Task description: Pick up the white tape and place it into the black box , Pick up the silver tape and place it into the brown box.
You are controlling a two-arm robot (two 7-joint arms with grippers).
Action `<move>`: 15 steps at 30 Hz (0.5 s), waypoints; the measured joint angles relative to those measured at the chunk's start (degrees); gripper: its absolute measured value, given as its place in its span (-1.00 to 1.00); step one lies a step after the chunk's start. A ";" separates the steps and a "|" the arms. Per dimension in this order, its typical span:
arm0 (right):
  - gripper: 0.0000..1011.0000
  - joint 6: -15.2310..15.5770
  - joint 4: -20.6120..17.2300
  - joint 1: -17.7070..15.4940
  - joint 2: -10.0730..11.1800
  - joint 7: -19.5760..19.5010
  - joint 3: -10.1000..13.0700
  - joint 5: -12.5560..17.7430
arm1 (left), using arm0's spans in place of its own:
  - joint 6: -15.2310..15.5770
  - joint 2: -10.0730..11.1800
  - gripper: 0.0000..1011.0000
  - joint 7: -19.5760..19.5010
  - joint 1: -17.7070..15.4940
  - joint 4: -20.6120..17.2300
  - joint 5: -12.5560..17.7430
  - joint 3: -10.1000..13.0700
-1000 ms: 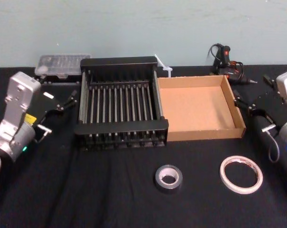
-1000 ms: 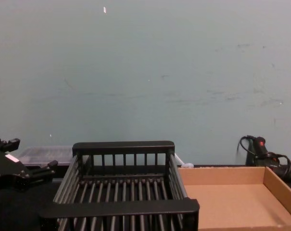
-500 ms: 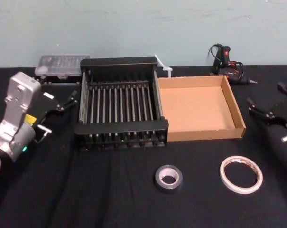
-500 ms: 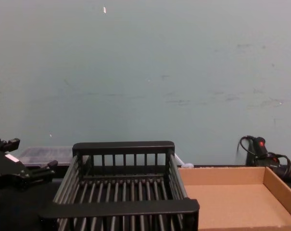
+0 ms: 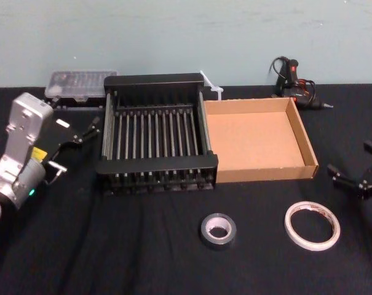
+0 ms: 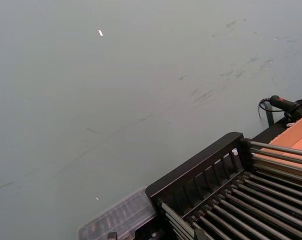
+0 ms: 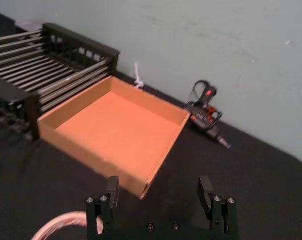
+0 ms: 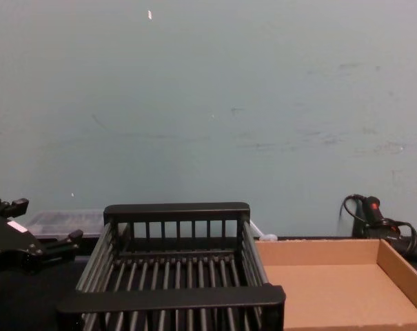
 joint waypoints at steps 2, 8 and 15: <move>0.98 0.66 -0.72 -1.39 0.38 0.76 0.62 0.60 | 0.00 0.00 0.98 0.00 0.00 0.00 0.00 0.00; 0.98 2.24 -1.59 -3.52 0.64 2.07 1.25 1.17 | 0.00 0.00 0.98 0.00 0.00 0.00 0.00 0.00; 0.98 4.23 -1.29 -4.04 0.02 3.26 0.88 0.62 | 0.00 0.00 0.98 0.00 0.00 0.00 0.00 0.00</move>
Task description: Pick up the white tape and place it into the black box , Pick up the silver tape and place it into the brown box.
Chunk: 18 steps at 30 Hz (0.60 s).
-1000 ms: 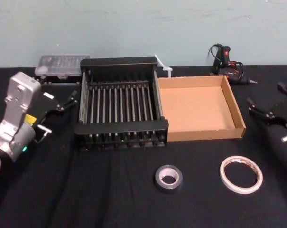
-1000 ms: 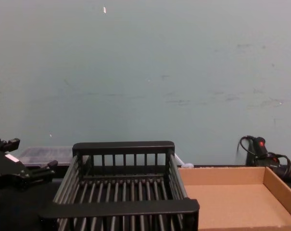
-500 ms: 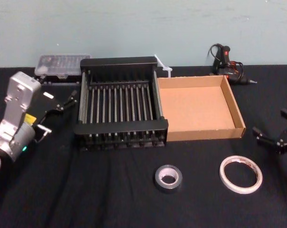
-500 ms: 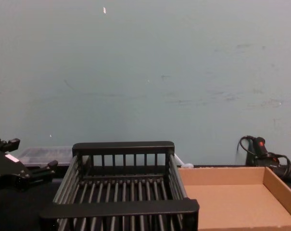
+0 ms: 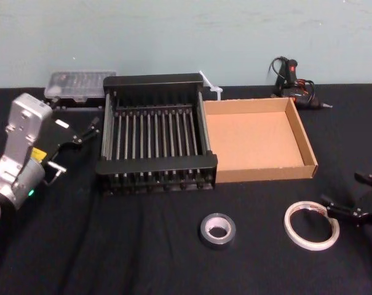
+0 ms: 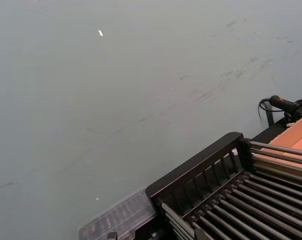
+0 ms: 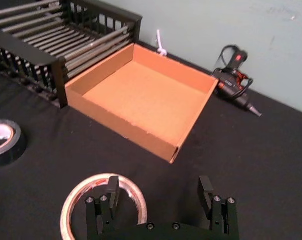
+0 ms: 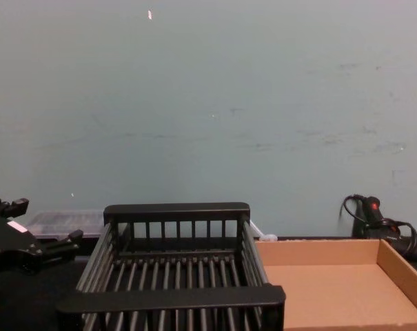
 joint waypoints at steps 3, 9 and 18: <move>0.98 0.60 0.36 0.25 -0.34 0.40 -0.30 -0.39 | 0.00 0.00 0.98 0.00 0.00 0.00 0.00 0.00; 0.98 2.14 1.97 1.66 -1.79 1.72 -1.27 -1.28 | 0.00 0.00 0.98 0.00 0.00 0.00 0.00 0.00; 0.98 3.43 3.63 2.91 -3.49 3.17 -1.70 -2.13 | 0.00 0.00 0.98 0.00 0.00 0.00 0.00 0.00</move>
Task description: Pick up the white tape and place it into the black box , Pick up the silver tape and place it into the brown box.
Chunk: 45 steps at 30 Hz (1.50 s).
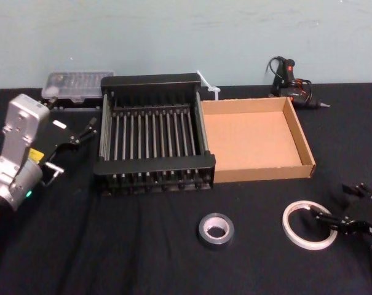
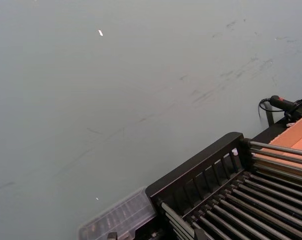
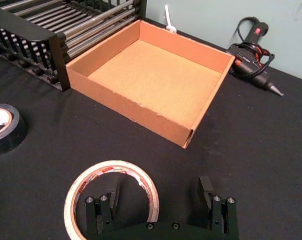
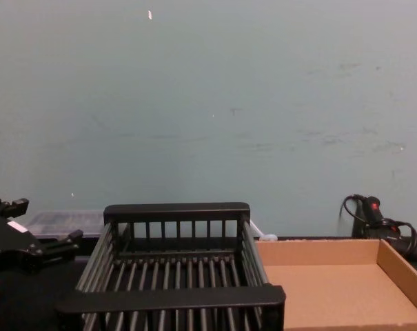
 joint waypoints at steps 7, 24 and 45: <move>0.98 0.62 1.28 0.87 -1.25 0.98 -0.21 -0.92 | 0.00 0.00 0.98 0.00 0.00 0.00 0.00 0.00; 0.98 2.18 3.88 2.17 -3.83 3.07 -0.01 -2.75 | 0.00 0.00 0.98 0.00 0.00 0.00 0.00 0.00; 0.98 3.62 4.74 2.58 -5.81 4.93 0.96 -4.70 | 0.00 0.00 0.98 0.00 0.00 0.00 0.00 0.00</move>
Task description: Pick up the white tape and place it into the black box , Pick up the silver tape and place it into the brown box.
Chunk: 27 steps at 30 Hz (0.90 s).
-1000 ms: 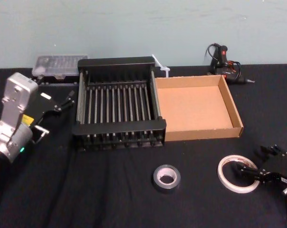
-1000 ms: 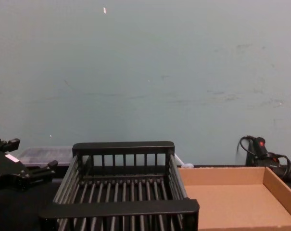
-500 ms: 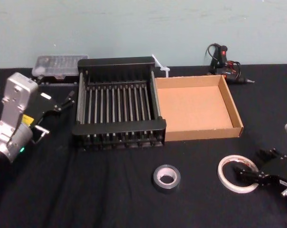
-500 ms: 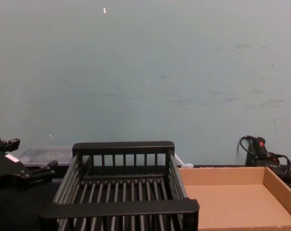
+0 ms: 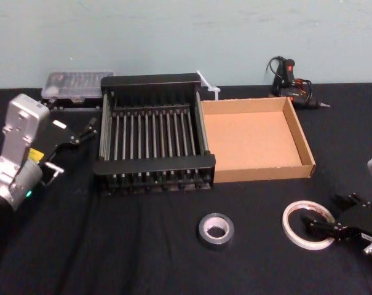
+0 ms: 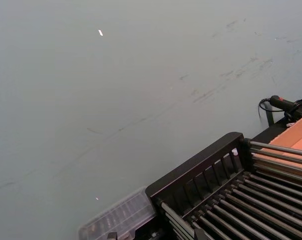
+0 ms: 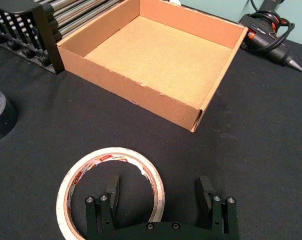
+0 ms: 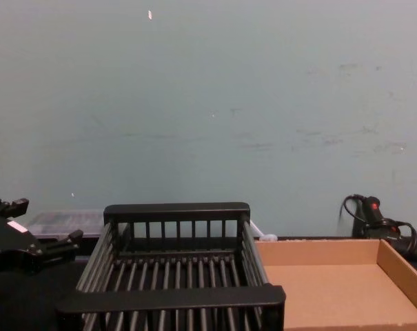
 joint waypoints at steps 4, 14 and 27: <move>0.98 0.09 0.07 0.00 -0.21 0.30 0.22 -0.13 | 0.00 0.00 0.98 0.00 0.00 0.01 0.00 0.00; 0.98 -0.02 0.12 -0.05 -0.31 0.43 0.32 -0.17 | 0.00 0.00 0.98 0.00 0.00 0.00 0.00 0.00; 0.98 -0.09 0.09 -0.06 -0.25 0.36 0.24 -0.15 | 0.00 0.00 0.98 0.00 0.00 0.00 0.00 0.00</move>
